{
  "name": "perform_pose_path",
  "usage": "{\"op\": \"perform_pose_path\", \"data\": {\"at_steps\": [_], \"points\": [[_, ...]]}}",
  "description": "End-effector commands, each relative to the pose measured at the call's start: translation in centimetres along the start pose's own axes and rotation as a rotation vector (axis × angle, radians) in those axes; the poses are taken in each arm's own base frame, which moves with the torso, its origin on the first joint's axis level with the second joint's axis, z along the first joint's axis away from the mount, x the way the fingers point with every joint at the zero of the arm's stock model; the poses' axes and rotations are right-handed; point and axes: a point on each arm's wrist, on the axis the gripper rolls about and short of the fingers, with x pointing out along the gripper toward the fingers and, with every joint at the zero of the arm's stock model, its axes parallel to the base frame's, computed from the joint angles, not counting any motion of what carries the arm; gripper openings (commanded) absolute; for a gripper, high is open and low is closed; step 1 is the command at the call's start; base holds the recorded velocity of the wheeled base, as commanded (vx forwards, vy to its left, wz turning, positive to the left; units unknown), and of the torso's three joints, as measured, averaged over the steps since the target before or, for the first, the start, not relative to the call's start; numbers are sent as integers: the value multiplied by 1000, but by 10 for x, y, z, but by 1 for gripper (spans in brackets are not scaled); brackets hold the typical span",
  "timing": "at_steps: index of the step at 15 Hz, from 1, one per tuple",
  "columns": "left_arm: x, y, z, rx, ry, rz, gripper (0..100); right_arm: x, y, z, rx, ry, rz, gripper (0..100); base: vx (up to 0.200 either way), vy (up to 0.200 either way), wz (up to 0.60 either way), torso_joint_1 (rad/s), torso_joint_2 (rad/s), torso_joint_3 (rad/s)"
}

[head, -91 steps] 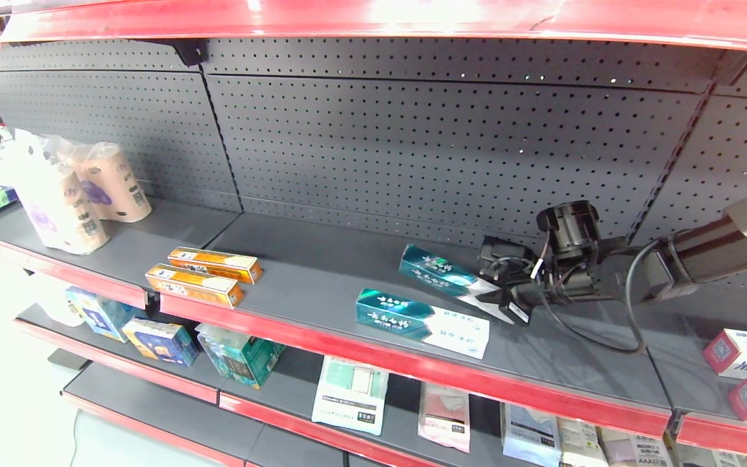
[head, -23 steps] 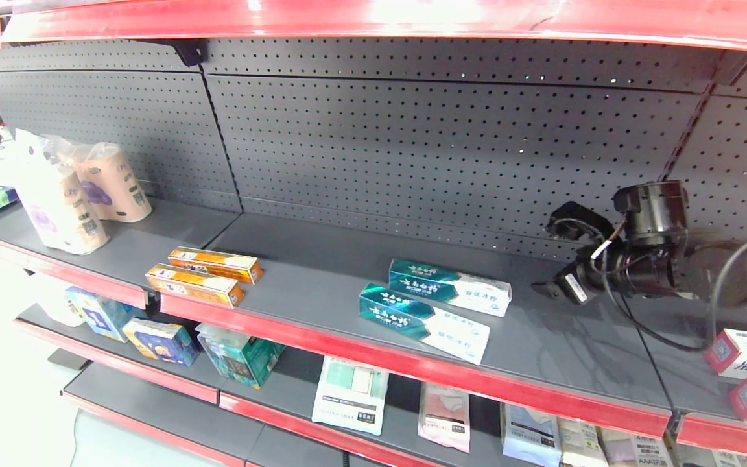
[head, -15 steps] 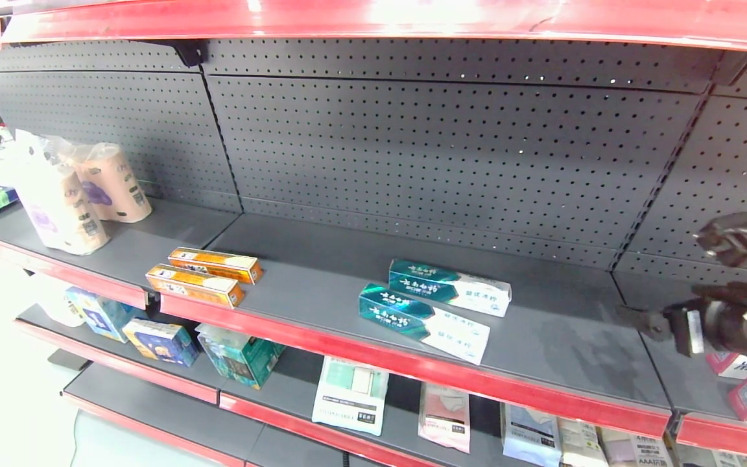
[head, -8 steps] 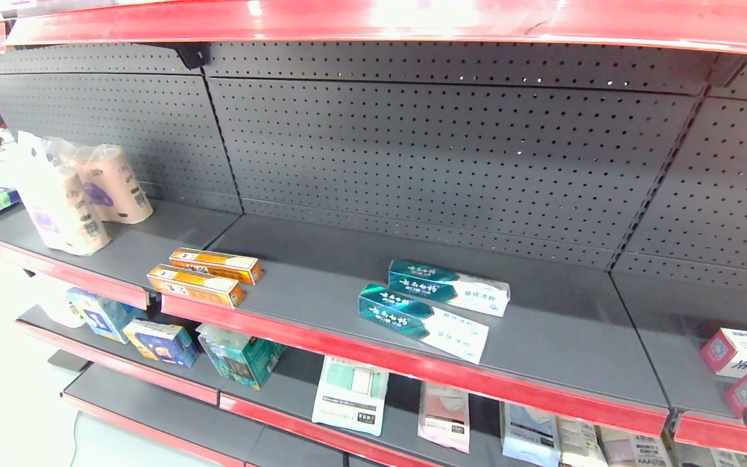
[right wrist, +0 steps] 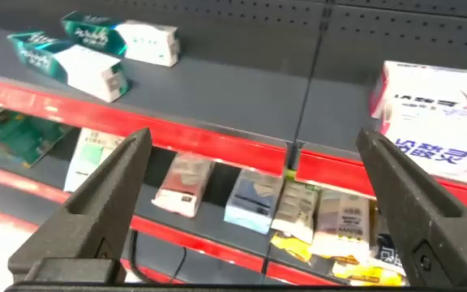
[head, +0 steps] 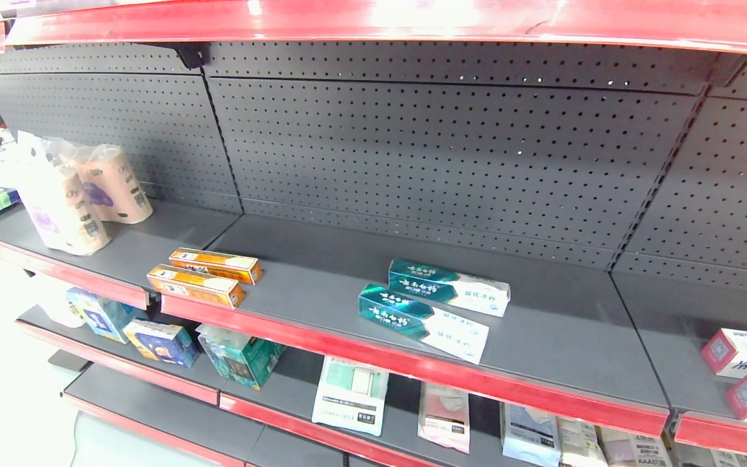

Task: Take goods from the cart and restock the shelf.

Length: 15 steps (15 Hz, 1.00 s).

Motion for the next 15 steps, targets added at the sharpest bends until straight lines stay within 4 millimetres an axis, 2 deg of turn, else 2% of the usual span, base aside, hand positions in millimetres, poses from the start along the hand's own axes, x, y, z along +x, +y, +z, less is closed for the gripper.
{"op": "perform_pose_path", "data": {"at_steps": [1,4,7,11,15], "points": [[0,0,0,0,0,0,100,-2,1,-1,13,-18,-140,100,0,0,0,0,0,0],[0,0,0,0,0,0,100,-3,3,-5,11,-8,-84,100,0,0,0,0,0,0],[0,0,0,0,0,0,100,-5,2,-7,3,-11,129,100,0,0,0,0,0,0],[0,0,0,0,0,0,100,-11,3,-9,3,-87,80,100,0,0,0,0,0,0],[0,0,0,0,0,0,100,-11,4,-9,-55,-92,96,100,0,0,0,0,0,0]]}}
